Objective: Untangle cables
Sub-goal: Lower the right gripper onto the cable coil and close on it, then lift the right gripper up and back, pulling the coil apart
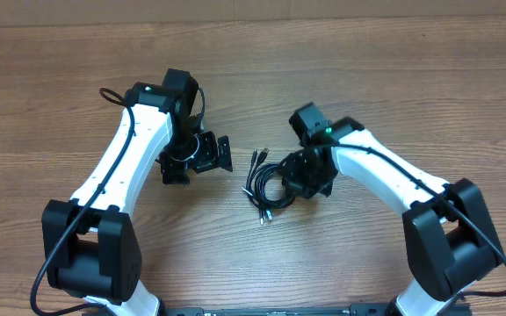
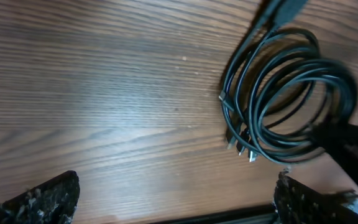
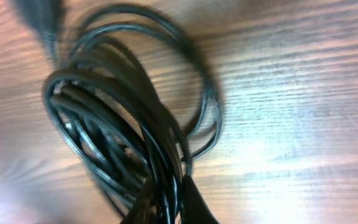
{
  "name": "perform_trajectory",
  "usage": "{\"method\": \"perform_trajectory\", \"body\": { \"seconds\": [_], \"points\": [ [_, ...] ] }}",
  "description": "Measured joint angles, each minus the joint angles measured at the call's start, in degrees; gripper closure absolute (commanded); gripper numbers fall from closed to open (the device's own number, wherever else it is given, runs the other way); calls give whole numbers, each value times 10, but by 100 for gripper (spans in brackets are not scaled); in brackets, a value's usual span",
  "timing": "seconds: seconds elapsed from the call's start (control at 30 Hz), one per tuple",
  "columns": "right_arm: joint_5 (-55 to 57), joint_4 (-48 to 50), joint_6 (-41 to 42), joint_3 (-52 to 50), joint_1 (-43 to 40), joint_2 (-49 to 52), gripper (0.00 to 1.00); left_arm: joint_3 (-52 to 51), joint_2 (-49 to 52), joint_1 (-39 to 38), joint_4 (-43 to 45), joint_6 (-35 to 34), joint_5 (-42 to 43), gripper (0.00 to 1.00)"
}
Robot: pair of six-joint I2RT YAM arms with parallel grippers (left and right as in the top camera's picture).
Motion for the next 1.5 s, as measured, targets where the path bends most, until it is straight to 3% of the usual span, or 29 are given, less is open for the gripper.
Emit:
{"method": "perform_trajectory", "body": {
  "seconds": [0.27,0.57,0.83,1.43,1.5],
  "points": [
    [-52,-100,-61,177,-4,0,96,0,0,-2,29,0,108,0],
    [-144,-81,-104,195,-3,0,96,0,0,-28,99,0,145,0],
    [-172,-117,-122,243,-14,0,96,0,5,-42,115,-20,110,0],
    [-163,-277,-174,653,-48,0,96,0,7,-45,118,-75,13,1],
    [-159,-295,-176,692,-48,0,96,0,7,-45,116,-77,9,5]
  ]
}}
